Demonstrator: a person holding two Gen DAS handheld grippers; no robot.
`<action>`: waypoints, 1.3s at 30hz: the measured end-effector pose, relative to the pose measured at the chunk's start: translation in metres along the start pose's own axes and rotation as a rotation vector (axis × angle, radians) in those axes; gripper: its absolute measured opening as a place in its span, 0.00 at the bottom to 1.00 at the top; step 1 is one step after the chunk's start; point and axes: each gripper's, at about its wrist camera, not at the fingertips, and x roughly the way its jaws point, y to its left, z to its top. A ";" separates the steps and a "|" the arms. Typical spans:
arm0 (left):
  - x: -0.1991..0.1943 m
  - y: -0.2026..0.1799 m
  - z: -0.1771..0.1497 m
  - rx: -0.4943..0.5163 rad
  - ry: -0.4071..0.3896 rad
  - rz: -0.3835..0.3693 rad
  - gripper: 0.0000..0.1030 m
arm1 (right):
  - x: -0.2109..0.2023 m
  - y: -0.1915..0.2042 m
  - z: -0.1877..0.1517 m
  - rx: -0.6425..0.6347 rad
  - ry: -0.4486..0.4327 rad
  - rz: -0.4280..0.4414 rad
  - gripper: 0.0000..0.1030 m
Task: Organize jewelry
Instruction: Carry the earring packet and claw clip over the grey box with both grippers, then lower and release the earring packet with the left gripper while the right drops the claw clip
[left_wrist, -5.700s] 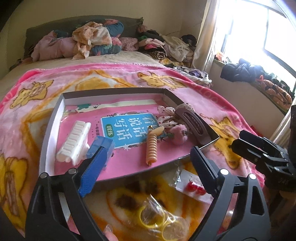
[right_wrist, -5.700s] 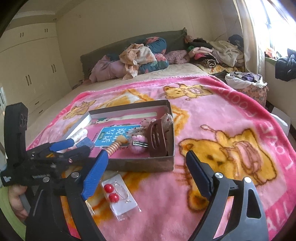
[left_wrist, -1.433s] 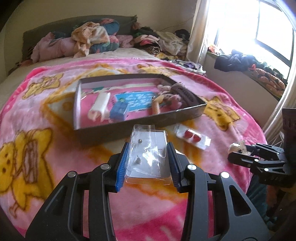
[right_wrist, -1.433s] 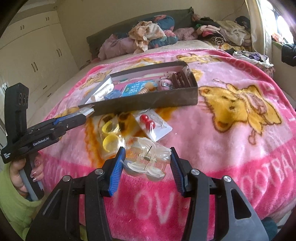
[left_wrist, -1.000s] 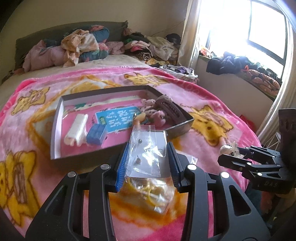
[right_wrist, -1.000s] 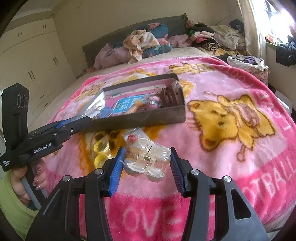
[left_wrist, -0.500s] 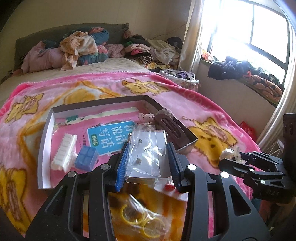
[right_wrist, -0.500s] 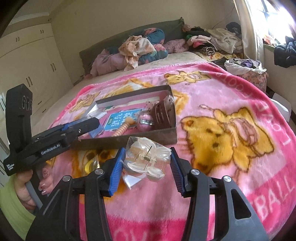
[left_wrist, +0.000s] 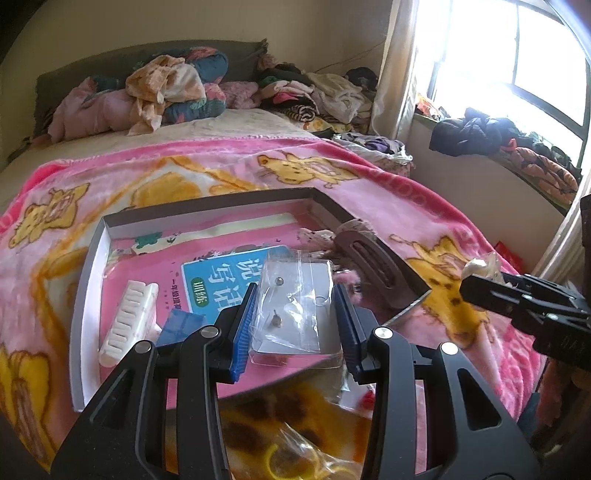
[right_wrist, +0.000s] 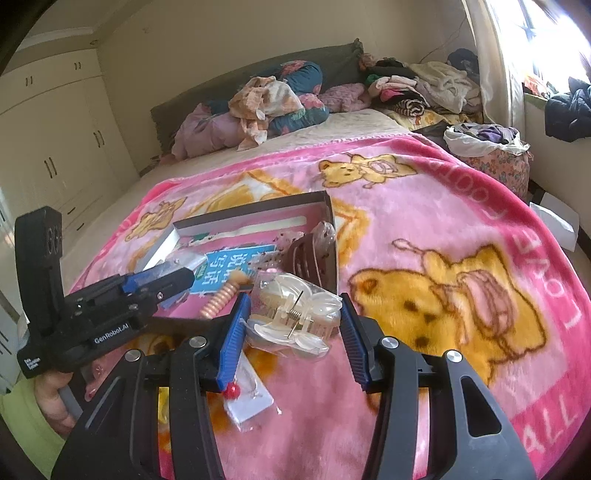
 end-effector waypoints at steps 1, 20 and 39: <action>0.002 0.002 0.001 -0.005 0.003 0.002 0.31 | 0.002 0.000 0.002 -0.002 0.002 -0.002 0.45; 0.026 0.025 -0.008 -0.055 0.051 0.014 0.31 | 0.074 0.016 0.038 -0.075 0.073 -0.004 0.45; 0.023 0.033 -0.013 -0.069 0.055 0.004 0.33 | 0.104 0.019 0.049 -0.047 0.101 0.013 0.56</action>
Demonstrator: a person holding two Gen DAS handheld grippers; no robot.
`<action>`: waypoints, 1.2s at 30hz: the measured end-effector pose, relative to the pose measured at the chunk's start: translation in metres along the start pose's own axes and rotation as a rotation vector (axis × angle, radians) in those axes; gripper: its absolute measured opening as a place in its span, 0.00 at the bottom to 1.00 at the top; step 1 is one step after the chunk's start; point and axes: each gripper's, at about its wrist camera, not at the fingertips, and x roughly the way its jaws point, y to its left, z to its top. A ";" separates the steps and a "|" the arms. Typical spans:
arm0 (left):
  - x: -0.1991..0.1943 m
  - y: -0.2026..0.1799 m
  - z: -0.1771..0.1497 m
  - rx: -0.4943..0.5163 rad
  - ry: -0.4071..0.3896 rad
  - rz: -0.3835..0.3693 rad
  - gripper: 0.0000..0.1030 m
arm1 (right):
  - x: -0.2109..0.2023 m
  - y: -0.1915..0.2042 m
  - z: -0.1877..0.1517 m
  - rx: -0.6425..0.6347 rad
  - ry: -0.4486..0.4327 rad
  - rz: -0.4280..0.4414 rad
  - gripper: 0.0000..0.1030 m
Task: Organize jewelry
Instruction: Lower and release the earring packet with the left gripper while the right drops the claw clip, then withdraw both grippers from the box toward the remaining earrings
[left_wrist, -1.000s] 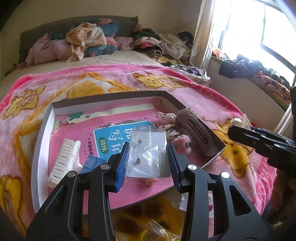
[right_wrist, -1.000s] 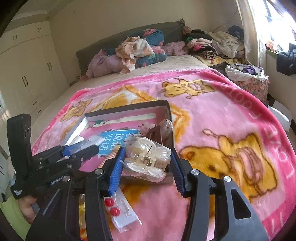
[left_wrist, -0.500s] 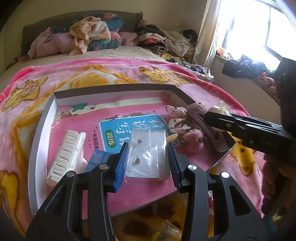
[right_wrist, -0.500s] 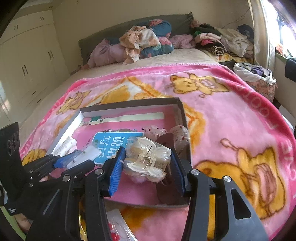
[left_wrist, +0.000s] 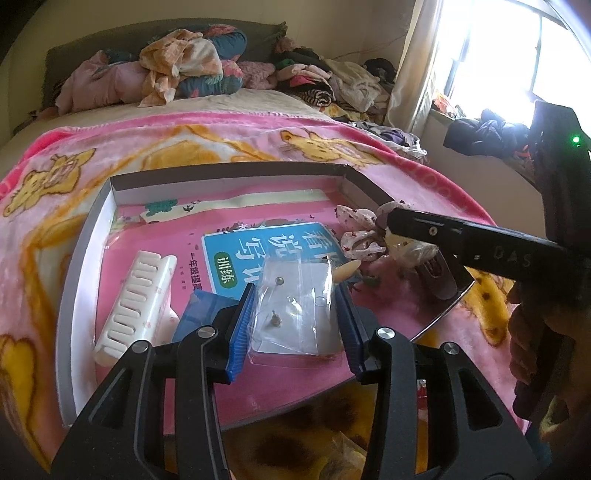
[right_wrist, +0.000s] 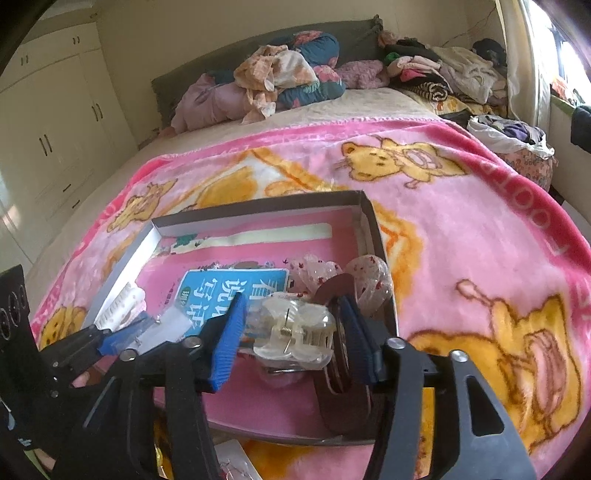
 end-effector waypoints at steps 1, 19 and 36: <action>-0.001 0.000 0.000 0.000 0.000 0.001 0.33 | -0.002 0.000 0.000 0.002 -0.005 0.002 0.57; -0.019 -0.005 -0.007 0.018 -0.026 0.040 0.78 | -0.053 -0.001 -0.032 0.009 -0.085 0.010 0.81; -0.068 -0.004 -0.029 0.009 -0.068 0.084 0.87 | -0.083 0.010 -0.092 -0.058 -0.042 0.017 0.82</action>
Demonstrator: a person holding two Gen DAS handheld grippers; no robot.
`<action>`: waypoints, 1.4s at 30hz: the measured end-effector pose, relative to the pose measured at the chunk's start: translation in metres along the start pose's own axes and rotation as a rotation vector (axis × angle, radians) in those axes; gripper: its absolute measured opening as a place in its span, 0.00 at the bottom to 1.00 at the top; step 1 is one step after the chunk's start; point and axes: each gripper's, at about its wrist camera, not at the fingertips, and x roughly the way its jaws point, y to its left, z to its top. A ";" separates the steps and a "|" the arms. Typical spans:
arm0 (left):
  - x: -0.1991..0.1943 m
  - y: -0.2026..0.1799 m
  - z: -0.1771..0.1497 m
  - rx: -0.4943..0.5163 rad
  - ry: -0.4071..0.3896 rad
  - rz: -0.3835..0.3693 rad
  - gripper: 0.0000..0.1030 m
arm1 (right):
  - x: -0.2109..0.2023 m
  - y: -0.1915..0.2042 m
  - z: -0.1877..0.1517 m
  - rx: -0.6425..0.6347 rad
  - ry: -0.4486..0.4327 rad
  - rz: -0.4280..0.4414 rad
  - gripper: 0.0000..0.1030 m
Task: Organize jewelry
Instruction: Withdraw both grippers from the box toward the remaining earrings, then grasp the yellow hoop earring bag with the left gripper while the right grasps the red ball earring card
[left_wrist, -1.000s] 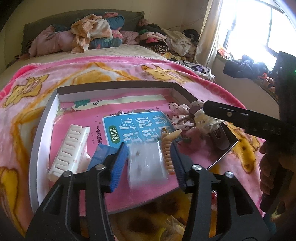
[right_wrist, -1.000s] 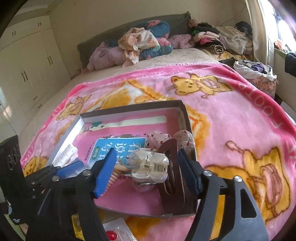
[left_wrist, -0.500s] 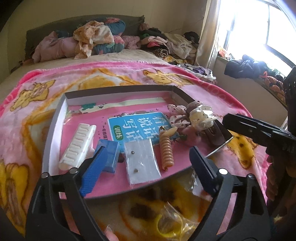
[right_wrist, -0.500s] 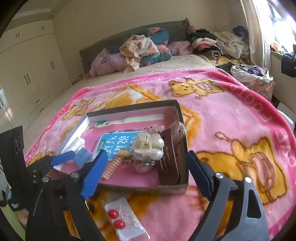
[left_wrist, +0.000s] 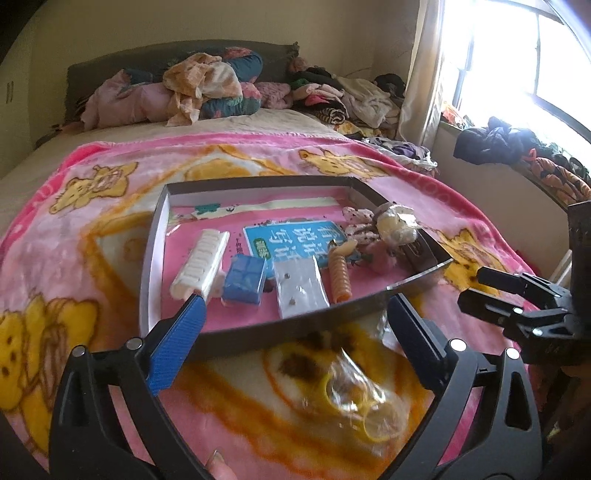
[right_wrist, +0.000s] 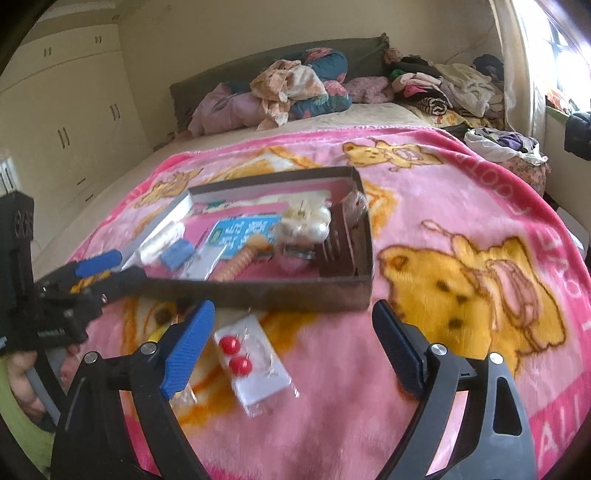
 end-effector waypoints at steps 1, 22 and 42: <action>-0.002 0.000 -0.002 0.002 0.005 0.000 0.87 | -0.001 0.002 -0.003 -0.009 0.006 0.000 0.82; -0.008 -0.012 -0.059 0.100 0.150 -0.059 0.87 | 0.041 0.025 -0.036 -0.201 0.153 -0.026 0.82; 0.029 -0.040 -0.051 0.086 0.173 -0.055 0.49 | 0.018 -0.038 -0.025 0.030 0.088 0.036 0.37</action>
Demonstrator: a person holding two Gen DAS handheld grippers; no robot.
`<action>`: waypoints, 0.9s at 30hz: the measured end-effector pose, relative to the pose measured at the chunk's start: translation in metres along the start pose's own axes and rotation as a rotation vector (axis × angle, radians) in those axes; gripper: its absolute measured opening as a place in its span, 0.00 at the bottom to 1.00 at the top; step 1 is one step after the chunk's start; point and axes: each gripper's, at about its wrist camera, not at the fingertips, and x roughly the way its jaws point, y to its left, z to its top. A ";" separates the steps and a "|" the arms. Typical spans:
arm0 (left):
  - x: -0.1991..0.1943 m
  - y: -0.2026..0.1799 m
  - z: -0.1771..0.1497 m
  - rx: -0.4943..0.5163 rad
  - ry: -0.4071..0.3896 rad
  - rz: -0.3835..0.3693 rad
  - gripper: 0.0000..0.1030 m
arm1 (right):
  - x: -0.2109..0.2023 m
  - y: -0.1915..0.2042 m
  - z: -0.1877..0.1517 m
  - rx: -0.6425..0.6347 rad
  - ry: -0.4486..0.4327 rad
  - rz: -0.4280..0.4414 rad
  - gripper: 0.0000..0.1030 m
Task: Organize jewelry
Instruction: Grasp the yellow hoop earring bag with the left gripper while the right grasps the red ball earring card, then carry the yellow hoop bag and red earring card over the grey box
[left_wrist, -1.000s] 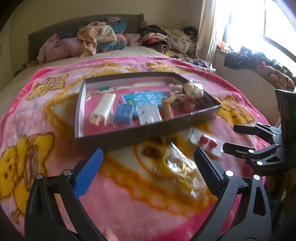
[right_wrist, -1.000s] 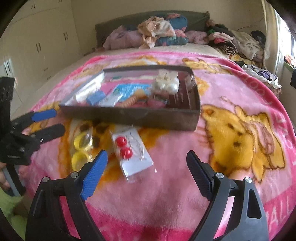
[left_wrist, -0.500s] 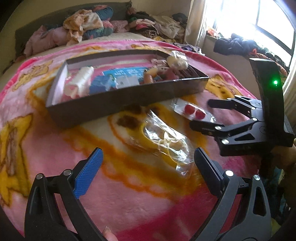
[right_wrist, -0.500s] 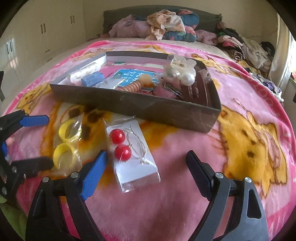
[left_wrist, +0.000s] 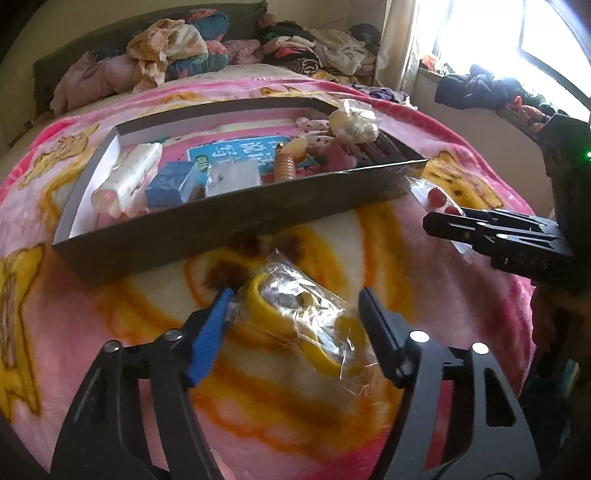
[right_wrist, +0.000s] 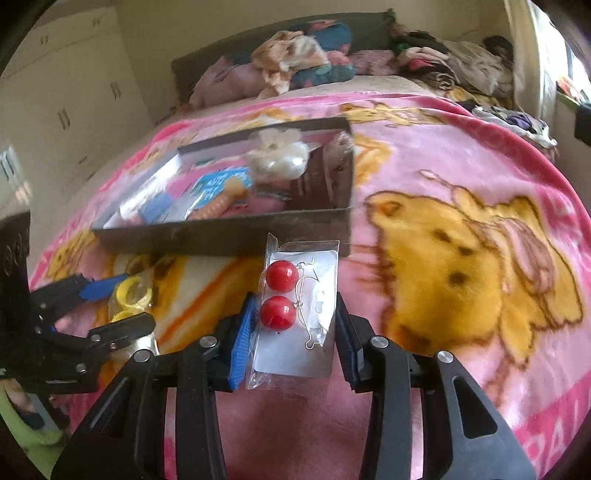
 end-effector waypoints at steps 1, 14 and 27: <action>-0.002 0.000 0.001 -0.002 -0.006 -0.008 0.36 | -0.004 -0.001 0.000 0.004 -0.008 0.003 0.37; -0.033 -0.008 0.035 0.007 -0.121 -0.051 0.33 | -0.036 0.018 0.013 0.006 -0.095 0.076 0.37; -0.040 0.013 0.064 -0.022 -0.195 -0.004 0.32 | -0.037 0.036 0.033 -0.028 -0.122 0.076 0.37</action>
